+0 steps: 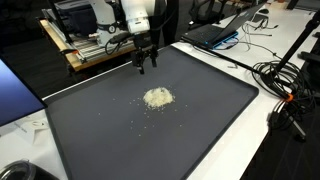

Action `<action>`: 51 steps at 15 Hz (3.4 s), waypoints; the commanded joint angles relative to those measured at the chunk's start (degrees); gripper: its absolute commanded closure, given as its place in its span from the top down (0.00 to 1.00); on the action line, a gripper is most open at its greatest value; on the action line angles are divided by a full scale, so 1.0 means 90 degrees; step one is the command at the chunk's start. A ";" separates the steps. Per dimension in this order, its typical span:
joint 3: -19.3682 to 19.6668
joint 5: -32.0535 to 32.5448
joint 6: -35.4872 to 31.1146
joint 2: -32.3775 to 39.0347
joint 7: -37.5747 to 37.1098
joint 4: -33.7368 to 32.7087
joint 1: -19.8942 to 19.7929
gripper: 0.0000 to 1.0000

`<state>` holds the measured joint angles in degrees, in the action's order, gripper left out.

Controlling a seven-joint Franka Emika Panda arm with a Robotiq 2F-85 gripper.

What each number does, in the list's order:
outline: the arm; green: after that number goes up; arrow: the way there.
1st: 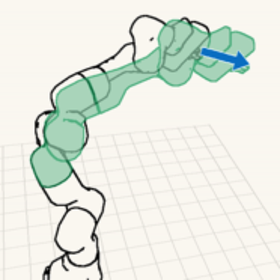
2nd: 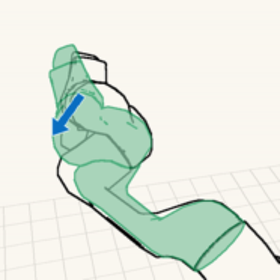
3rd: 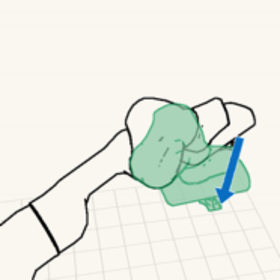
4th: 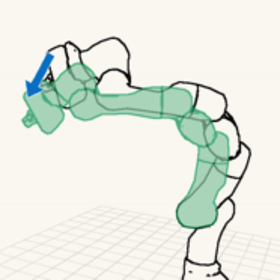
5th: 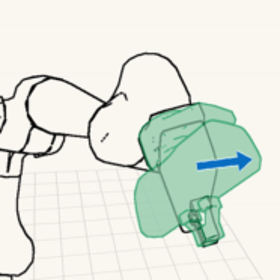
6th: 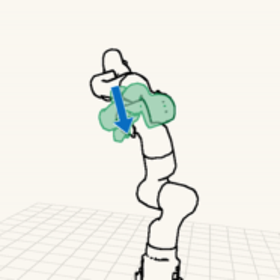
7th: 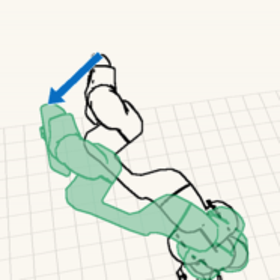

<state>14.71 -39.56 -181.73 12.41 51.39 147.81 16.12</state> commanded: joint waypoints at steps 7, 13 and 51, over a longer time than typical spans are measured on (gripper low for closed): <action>0.2067 0.2449 0.2854 0.0233 -0.1744 -0.1774 0.1565 1.00; -0.0628 0.4240 0.3972 0.0611 -0.2880 -0.2882 -0.1034 1.00; -0.1729 0.5087 0.3842 0.3129 -0.2766 -0.4865 -0.2439 0.13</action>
<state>-0.04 4.26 -148.98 39.87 27.09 104.89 -4.69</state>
